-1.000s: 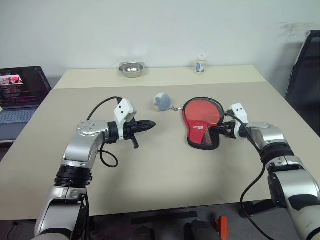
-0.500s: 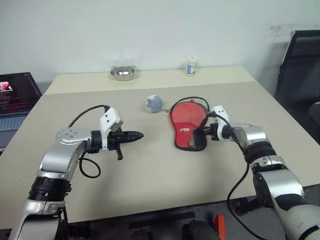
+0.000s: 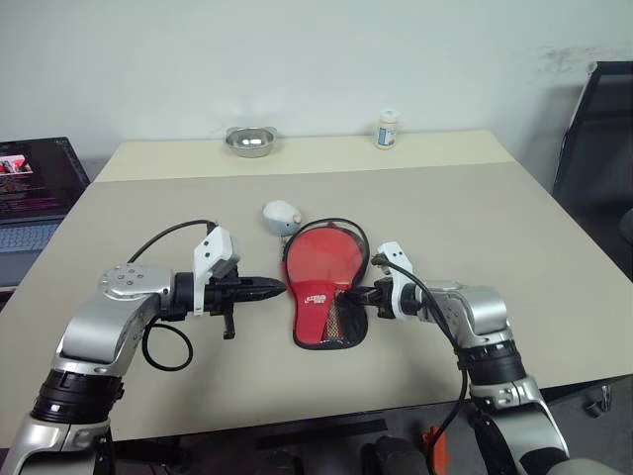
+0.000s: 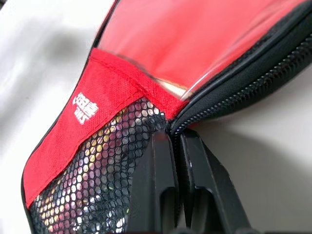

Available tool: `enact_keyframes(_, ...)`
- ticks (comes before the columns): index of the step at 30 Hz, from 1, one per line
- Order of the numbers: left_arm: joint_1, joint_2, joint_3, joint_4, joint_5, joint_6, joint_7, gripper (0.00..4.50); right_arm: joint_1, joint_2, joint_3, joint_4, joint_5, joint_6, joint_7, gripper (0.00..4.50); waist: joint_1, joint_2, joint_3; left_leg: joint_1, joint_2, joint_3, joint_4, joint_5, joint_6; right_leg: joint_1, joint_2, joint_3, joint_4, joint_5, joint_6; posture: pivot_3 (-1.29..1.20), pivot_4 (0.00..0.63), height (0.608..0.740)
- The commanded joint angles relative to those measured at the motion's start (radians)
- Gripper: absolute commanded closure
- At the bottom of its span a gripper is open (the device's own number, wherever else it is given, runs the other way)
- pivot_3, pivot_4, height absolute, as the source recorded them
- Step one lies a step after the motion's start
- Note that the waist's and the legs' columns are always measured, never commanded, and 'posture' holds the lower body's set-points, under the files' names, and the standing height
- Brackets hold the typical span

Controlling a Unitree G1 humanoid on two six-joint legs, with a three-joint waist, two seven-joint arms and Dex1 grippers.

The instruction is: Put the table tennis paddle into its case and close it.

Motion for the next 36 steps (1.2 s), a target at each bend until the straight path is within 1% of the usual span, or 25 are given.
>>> enact_keyframes(1, 0.019, 0.029, 0.001, -0.053, -0.016, -0.004, -0.022, 4.5, 0.045, -0.002, -0.048, -0.168, 0.068, 0.155, -0.033, 4.49, 0.009, 0.0, 0.0, -0.003, 0.0, 0.0, 0.001, 0.0, 0.0, -0.003, 0.0, 0.0, 0.001, 0.0, 0.0, 0.0, 0.15, 0.74)
enact_keyframes(3, 0.034, 0.039, -0.005, -0.064, -0.017, -0.004, -0.036, 4.5, 0.074, -0.019, -0.055, -0.227, 0.092, 0.207, -0.037, 4.49, 0.012, 0.0, 0.0, -0.006, 0.0, 0.001, 0.001, 0.0, 0.0, -0.007, 0.001, 0.0, 0.001, 0.0, 0.0, 0.0, 0.15, 0.74)
enact_keyframes(5, 0.048, 0.049, -0.011, -0.073, -0.016, -0.006, -0.052, 4.5, 0.098, -0.045, -0.062, -0.266, 0.113, 0.242, -0.036, 4.49, 0.012, 0.0, 0.0, -0.007, 0.0, 0.001, 0.001, 0.0, 0.0, -0.008, 0.004, 0.001, 0.0, 0.0, 0.0, 0.0, 0.15, 0.74)
enact_keyframes(9, 0.076, 0.072, -0.017, -0.092, -0.021, -0.011, -0.088, 4.5, 0.124, -0.094, -0.073, -0.305, 0.152, 0.282, -0.03, 4.49, 0.012, 0.0, 0.0, -0.007, -0.001, 0.001, 0.0, 0.0, 0.0, -0.008, 0.005, 0.001, -0.001, 0.0, 0.0, 0.0, 0.15, 0.74)
enact_keyframes(13, 0.095, 0.087, -0.019, -0.104, -0.018, -0.023, -0.106, 4.5, 0.136, -0.148, -0.064, -0.309, 0.184, 0.28, -0.027, 4.49, 0.012, 0.0, 0.0, -0.007, 0.0, 0.001, 0.0, 0.0, 0.0, -0.008, 0.005, 0.001, -0.001, 0.0, 0.001, 0.0, 0.15, 0.74)
enact_keyframes(18, 0.095, 0.086, -0.02, -0.103, -0.013, -0.023, -0.108, 4.5, 0.141, -0.188, -0.061, -0.305, 0.216, 0.276, -0.033, 4.49, 0.014, 0.0, 0.0, -0.007, 0.0, 0.001, 0.001, 0.0, 0.0, -0.008, 0.006, 0.001, -0.001, 0.0, 0.001, 0.0, 0.15, 0.74)
enact_keyframes(36, 0.098, 0.071, -0.032, -0.098, -0.003, -0.034, -0.097, 4.5, 0.216, -0.227, -0.088, -0.376, 0.311, 0.308, -0.08, 4.49, 0.015, -0.001, 0.0, -0.007, 0.0, 0.001, 0.0, 0.0, 0.001, -0.008, 0.006, 0.001, -0.002, 0.0, 0.001, 0.0, 0.15, 0.74)
